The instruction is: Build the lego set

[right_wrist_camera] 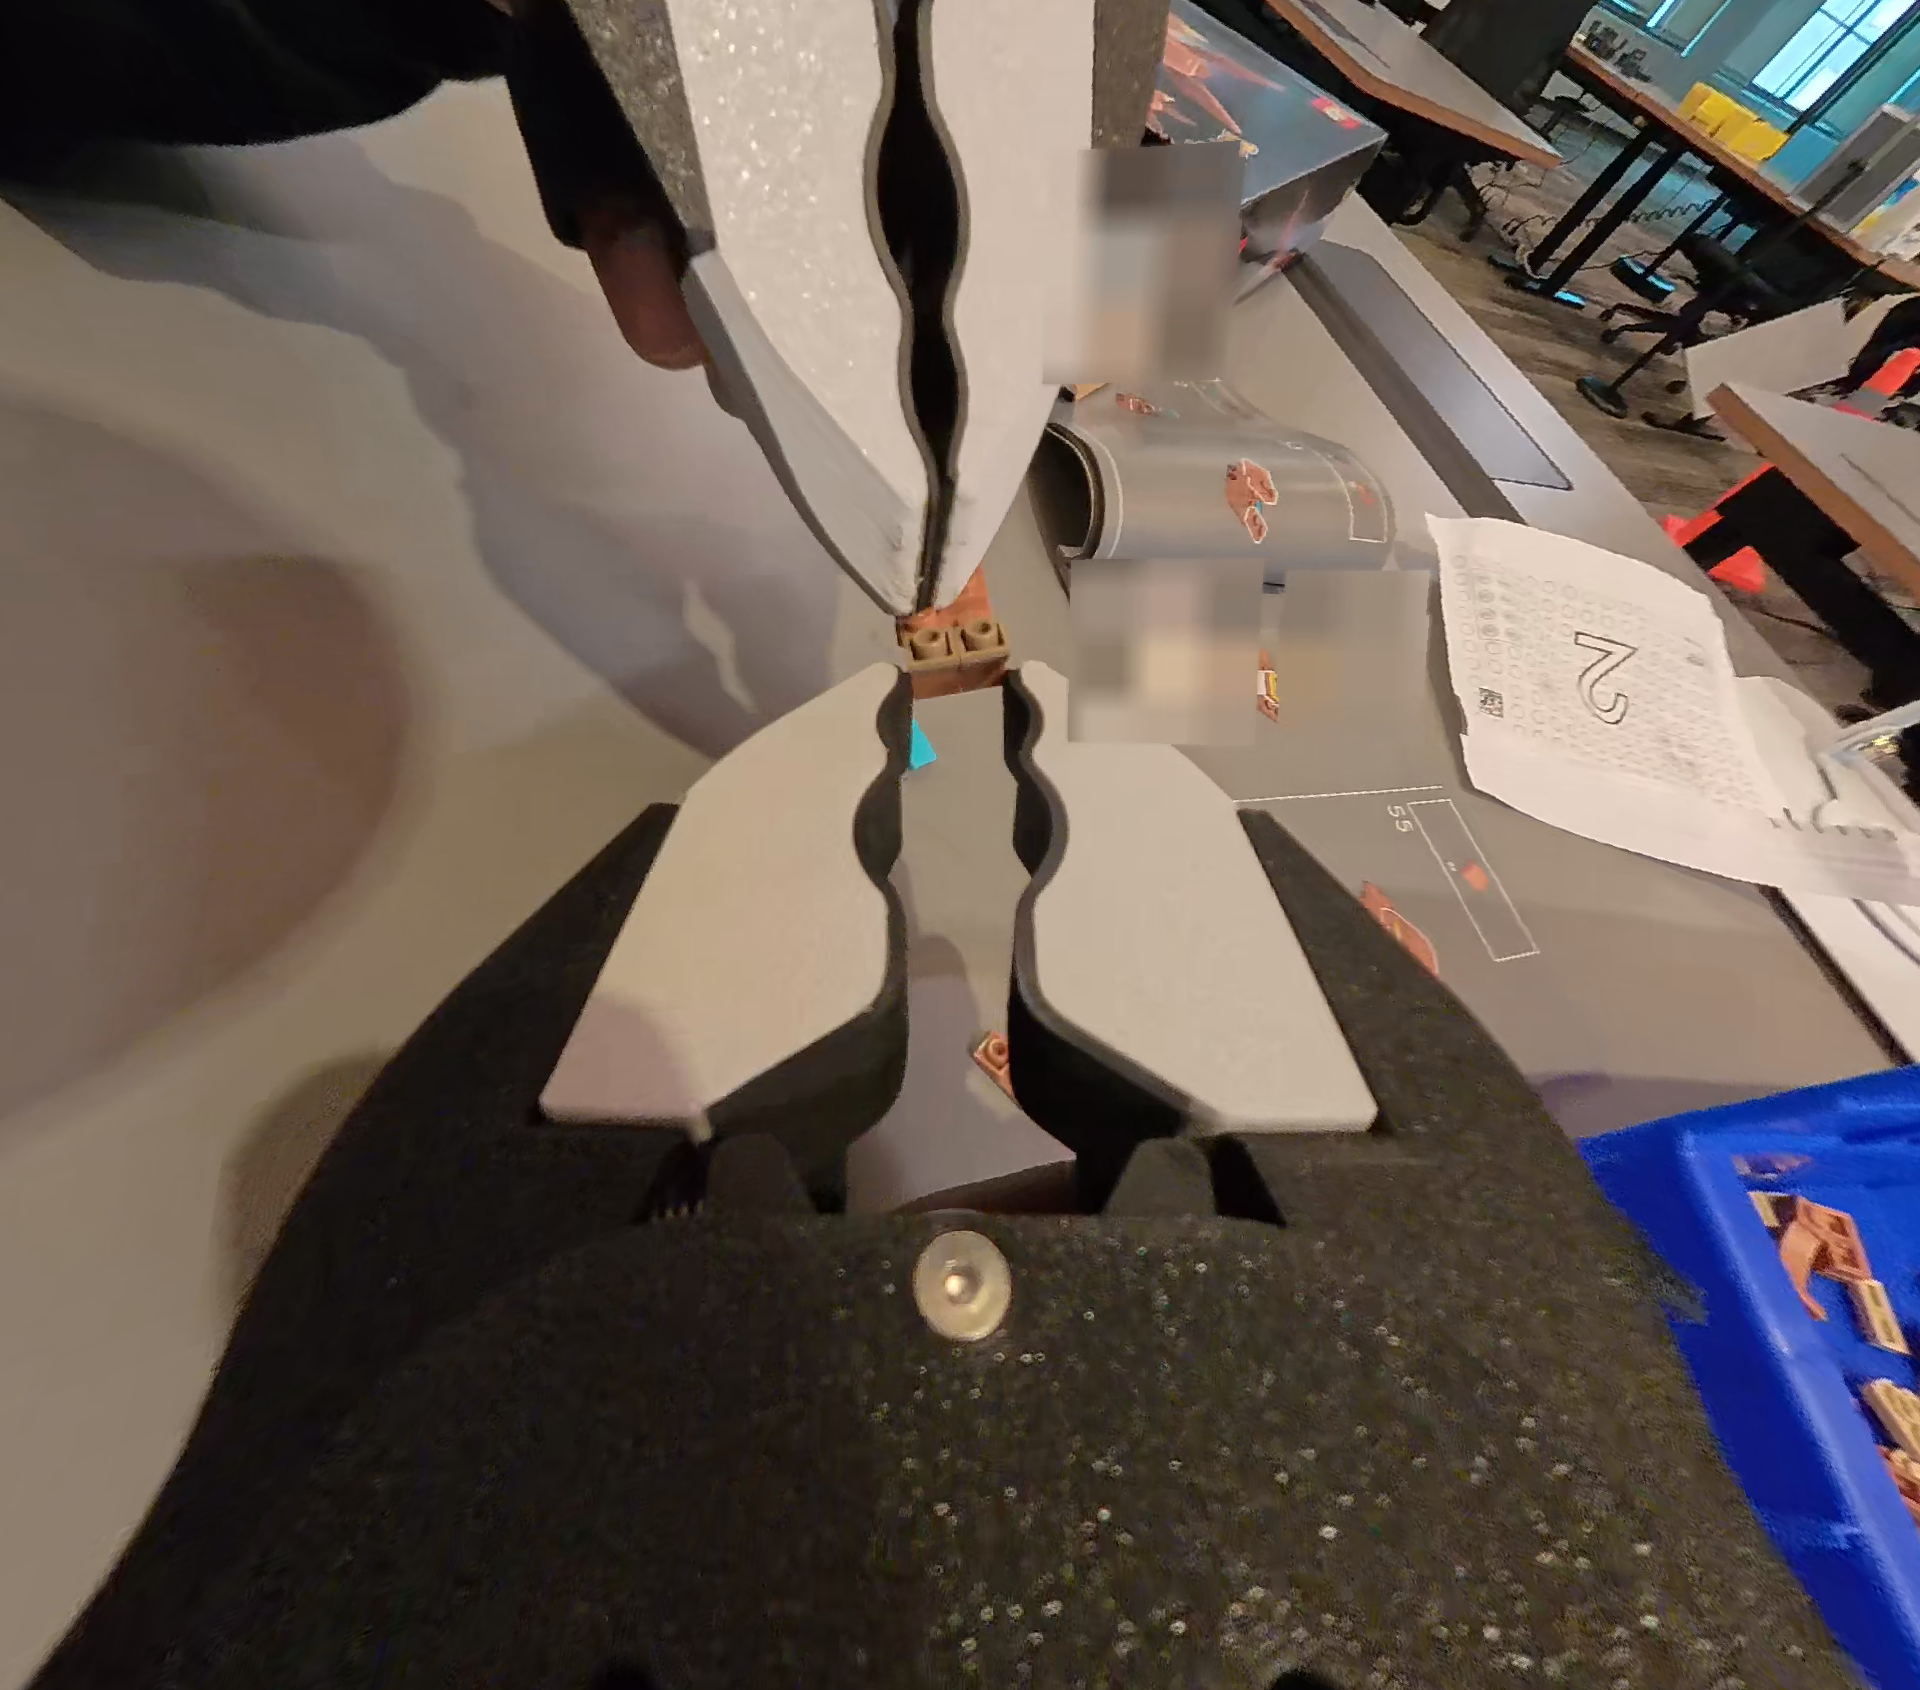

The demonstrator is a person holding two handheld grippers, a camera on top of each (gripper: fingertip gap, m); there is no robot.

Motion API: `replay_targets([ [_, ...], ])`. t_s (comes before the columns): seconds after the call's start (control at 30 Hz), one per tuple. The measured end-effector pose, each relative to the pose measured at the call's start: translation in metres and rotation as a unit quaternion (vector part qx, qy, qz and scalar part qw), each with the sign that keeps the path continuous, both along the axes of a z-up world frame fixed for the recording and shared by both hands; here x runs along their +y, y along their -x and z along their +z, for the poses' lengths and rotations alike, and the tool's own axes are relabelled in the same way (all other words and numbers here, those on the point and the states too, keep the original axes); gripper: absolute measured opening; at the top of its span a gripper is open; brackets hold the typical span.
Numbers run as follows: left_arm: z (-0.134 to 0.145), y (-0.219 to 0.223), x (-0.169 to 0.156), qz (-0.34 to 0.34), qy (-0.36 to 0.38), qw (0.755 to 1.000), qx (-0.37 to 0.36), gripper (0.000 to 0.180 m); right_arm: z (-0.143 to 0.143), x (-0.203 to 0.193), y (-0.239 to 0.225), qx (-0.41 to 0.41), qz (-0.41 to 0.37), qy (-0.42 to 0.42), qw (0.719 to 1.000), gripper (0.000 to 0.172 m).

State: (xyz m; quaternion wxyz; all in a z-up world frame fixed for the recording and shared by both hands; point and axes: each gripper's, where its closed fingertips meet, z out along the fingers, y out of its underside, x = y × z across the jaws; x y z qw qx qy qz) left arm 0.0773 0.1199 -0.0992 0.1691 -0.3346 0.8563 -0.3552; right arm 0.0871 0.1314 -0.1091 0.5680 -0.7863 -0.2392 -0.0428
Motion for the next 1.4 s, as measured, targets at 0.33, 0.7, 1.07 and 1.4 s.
replay_targets([
  [0.33, -0.002, 0.001, 0.0, 0.004, -0.005, 1.0, 0.008, 0.0, -0.001, 0.0, 0.001, -0.049, -0.007, -0.009, 0.999, 0.016],
  [0.7, -0.006, -0.001, 0.002, 0.033, -0.026, 0.999, 0.008, 0.0, -0.004, 0.003, -0.001, -0.061, -0.031, -0.003, 0.998, 0.016],
  [1.07, -0.011, -0.003, 0.003, 0.049, -0.039, 0.998, 0.004, 0.0, -0.008, 0.004, -0.003, -0.073, -0.044, 0.0, 0.996, 0.016],
  [1.4, -0.016, -0.005, 0.004, 0.056, -0.053, 0.997, 0.0, 0.0, -0.012, 0.005, -0.004, -0.071, -0.052, 0.008, 0.996, 0.017],
])
